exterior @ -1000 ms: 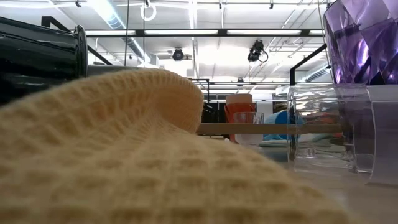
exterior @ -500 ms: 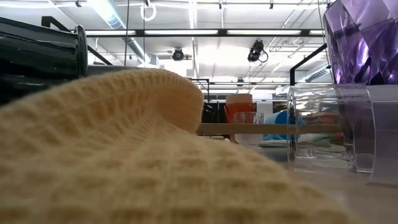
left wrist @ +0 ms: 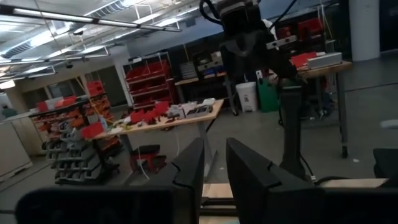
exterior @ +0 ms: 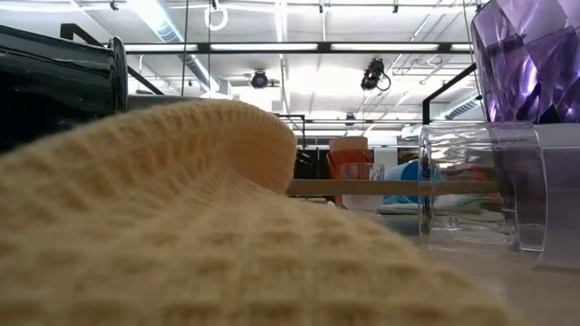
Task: Stack small to large cups/mugs on shelf
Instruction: Put the top orange cup on the shelf
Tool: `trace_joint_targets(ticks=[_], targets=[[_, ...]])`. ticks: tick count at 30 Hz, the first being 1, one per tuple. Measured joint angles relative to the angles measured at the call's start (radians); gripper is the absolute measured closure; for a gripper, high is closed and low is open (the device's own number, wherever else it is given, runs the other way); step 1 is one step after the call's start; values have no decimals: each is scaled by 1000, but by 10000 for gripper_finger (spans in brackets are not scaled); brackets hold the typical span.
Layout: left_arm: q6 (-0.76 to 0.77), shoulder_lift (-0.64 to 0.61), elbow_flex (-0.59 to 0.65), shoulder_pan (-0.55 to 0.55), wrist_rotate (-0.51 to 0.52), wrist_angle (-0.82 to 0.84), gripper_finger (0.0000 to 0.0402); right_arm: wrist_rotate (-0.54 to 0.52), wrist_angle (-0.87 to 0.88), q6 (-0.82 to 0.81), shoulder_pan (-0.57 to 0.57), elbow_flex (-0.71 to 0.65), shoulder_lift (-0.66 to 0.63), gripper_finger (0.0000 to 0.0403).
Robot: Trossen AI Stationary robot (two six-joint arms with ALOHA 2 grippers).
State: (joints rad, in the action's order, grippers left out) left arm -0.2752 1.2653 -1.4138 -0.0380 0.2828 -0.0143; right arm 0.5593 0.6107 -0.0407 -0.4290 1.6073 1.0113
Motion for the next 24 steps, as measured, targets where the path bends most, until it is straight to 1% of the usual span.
trace_joint_targets(ticks=[4,8,12,14,17,24], targets=[[-1,49,-52,0,2,-5,322,7,9,37,0,0,-13,359],[1,73,-73,1,1,-7,328,7,-26,55,0,0,-19,356],[1,73,-73,17,1,-7,333,7,-47,-30,0,0,-19,362],[1,73,-74,22,1,-8,335,4,-54,-39,-1,0,-17,364],[2,73,-74,25,0,-7,334,-36,-54,-42,-1,0,-17,366],[2,73,-74,24,1,-8,329,-38,-52,-124,0,0,-11,364]])
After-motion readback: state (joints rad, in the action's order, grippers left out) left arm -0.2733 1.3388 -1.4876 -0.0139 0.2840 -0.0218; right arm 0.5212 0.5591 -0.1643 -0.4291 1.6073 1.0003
